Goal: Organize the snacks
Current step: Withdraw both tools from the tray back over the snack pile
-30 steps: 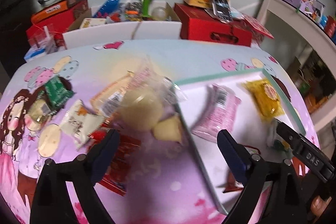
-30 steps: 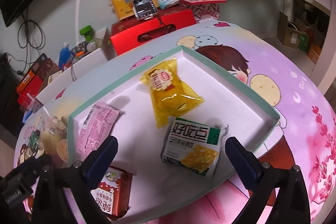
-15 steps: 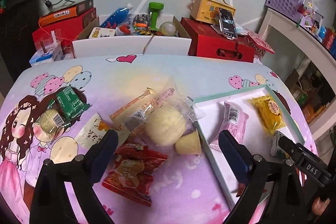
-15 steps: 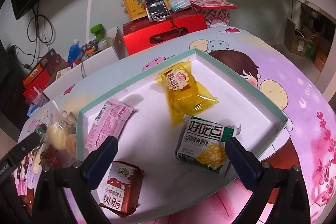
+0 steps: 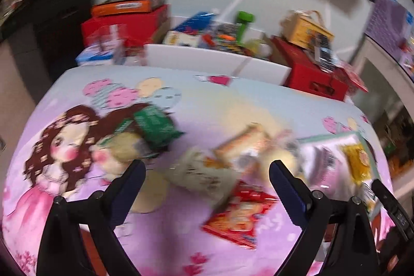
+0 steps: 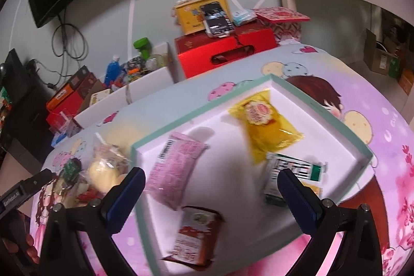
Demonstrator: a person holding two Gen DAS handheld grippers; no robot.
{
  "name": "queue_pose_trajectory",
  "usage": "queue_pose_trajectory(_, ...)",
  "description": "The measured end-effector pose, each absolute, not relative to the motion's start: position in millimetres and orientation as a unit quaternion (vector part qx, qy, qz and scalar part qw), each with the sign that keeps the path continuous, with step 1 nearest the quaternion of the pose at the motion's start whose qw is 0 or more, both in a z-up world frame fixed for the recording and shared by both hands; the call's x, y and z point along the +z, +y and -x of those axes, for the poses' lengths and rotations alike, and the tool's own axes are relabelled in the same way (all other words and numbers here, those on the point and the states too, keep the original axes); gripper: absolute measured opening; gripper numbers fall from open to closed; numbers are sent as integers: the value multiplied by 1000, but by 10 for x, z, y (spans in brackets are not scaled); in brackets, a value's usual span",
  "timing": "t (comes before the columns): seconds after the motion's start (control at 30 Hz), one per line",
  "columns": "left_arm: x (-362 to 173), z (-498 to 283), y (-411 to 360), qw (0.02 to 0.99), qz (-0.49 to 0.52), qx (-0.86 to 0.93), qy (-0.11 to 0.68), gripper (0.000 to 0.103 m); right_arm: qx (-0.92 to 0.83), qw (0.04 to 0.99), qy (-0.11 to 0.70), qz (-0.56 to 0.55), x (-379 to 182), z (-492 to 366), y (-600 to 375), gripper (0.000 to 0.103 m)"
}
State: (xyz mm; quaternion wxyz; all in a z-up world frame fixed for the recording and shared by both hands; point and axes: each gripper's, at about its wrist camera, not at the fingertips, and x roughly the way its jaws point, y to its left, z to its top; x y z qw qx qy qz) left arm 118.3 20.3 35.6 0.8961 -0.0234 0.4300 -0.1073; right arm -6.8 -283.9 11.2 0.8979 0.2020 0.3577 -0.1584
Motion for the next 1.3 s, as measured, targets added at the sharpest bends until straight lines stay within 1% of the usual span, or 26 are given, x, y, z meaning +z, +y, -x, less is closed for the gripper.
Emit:
queue_pose_trajectory(0.23, 318, -1284, 796, 894, 59, -54, 440, 96, -126, 906, 365, -172, 199, -145, -2459, 103)
queue_pose_trajectory(0.4, 200, -1335, 982, 883, 65, -27, 464, 96, -107, 907, 379, -148, 188, -318, -2152, 103)
queue_pose_trajectory(0.5, 100, -1374, 1067, 873, 85, -29, 480, 96, -91, 909, 385, -133, 179, -428, -1956, 103)
queue_pose_trajectory(0.83, -200, -1490, 815, 841, 87, -61, 530, 96, -52, 901, 423, -75, -21, -691, -1402, 101)
queue_pose_trajectory(1.07, -368, -1526, 686, 825, 75, -65, 556, 96, -24, 888, 455, -59, -247, -754, -1189, 100)
queue_pose_trajectory(1.3, -454, -1551, 731, 814, 106, -60, 567, 96, 0, 878, 475, -62, -386, -801, -1020, 100)
